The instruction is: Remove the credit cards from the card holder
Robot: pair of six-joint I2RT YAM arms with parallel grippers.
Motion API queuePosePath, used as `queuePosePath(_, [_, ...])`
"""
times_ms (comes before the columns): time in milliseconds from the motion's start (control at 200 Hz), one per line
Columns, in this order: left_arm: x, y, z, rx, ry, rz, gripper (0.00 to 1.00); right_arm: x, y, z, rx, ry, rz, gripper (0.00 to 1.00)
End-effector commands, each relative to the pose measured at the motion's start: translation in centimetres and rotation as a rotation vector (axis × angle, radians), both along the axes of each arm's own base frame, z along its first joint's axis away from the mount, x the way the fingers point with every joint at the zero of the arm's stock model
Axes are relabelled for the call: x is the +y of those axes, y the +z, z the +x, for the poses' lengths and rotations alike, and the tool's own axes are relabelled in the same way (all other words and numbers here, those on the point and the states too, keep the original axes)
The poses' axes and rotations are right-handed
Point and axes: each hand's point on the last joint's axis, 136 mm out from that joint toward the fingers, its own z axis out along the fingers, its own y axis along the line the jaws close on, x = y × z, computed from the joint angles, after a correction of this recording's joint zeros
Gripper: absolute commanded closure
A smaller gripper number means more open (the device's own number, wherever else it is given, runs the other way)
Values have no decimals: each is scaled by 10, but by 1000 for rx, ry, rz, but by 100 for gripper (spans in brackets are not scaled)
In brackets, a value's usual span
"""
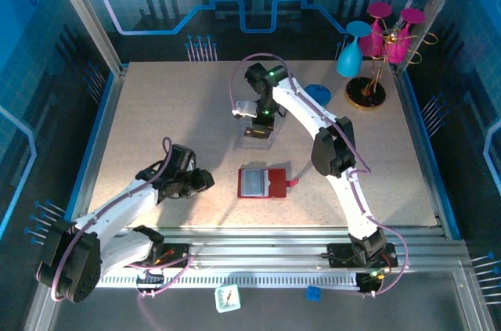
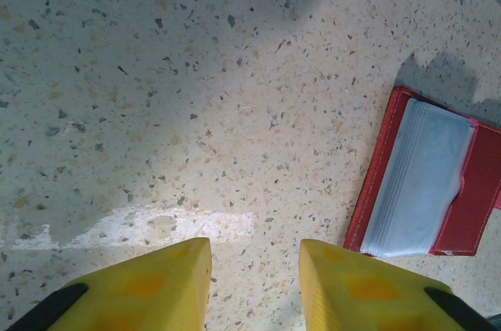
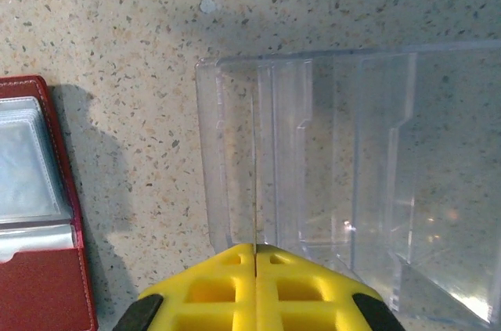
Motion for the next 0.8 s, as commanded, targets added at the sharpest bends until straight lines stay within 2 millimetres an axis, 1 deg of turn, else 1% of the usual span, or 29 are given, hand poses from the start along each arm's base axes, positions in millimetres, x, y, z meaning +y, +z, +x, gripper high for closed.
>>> queuePosePath(0, [4,-2,-6,19,-5,0,65,2,-9,-12,54,37,-22,100])
queuePosePath(230, [6,-1,-10,18,-1,0,65,3,-23,-26,126,52,-29,100])
queuePosePath(470, [8,0,-12,16,7,-4,65,6,-27,-38,167,73,-31,100])
queuePosePath(600, [8,0,-13,13,10,-5,64,7,-31,-41,186,76,-33,90])
queuePosePath(690, [9,-1,-13,13,14,-6,64,9,-32,-41,188,73,-29,87])
queuePosePath(795, [8,-1,-13,13,15,-8,64,10,-28,-38,173,69,-24,83])
